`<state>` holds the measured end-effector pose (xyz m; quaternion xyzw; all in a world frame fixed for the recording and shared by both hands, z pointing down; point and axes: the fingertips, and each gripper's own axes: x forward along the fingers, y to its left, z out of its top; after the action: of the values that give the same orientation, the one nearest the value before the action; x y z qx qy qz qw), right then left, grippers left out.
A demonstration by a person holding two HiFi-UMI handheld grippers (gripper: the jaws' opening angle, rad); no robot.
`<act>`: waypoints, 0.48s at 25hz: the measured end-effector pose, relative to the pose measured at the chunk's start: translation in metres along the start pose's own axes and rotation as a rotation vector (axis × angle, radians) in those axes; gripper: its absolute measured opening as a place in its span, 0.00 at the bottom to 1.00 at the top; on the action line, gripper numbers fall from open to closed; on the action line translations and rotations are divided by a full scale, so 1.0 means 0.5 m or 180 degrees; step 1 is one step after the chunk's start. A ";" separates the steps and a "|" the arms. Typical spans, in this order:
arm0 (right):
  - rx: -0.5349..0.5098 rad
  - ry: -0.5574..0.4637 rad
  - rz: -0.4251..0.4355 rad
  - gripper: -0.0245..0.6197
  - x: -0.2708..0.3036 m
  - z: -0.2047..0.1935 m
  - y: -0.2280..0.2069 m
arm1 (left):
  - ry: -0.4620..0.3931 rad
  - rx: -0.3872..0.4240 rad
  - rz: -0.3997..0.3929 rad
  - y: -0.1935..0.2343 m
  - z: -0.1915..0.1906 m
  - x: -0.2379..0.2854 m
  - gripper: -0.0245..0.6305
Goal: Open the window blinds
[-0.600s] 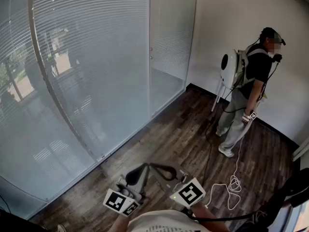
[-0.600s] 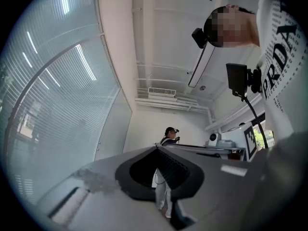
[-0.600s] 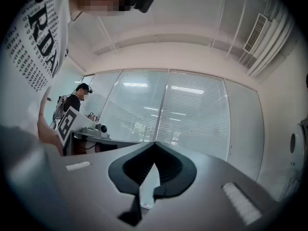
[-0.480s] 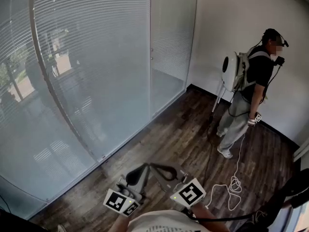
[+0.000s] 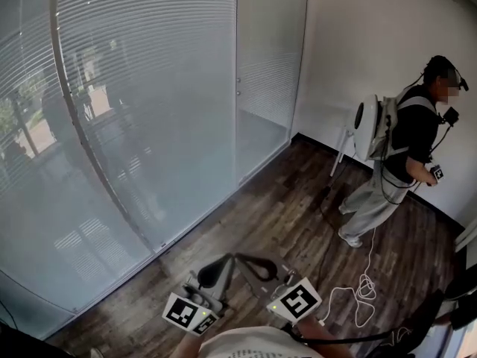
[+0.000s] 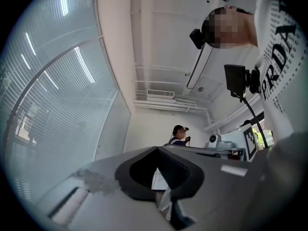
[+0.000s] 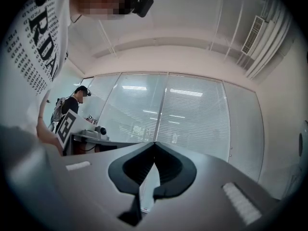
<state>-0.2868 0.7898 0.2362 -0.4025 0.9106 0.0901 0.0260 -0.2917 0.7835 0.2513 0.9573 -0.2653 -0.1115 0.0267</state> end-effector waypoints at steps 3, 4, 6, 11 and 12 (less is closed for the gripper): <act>-0.0029 0.0027 0.0027 0.05 -0.006 -0.010 0.004 | 0.0013 0.0010 0.0002 -0.004 -0.010 -0.003 0.02; -0.0043 0.0026 0.0035 0.05 -0.004 -0.011 0.006 | 0.0019 0.0015 0.0005 -0.002 -0.012 -0.005 0.02; -0.0054 0.0032 0.0045 0.05 0.004 -0.010 0.009 | 0.0026 0.0029 0.0015 0.005 -0.009 -0.009 0.02; -0.0086 0.0149 0.0047 0.05 0.021 -0.008 0.008 | 0.0051 0.0073 0.0025 0.019 0.002 -0.010 0.02; -0.0090 0.0170 0.0050 0.05 0.026 -0.009 0.008 | 0.0053 0.0062 0.0024 0.023 0.003 -0.010 0.02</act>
<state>-0.2984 0.7822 0.2394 -0.3980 0.9127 0.0924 -0.0048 -0.3022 0.7761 0.2522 0.9574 -0.2698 -0.1009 0.0200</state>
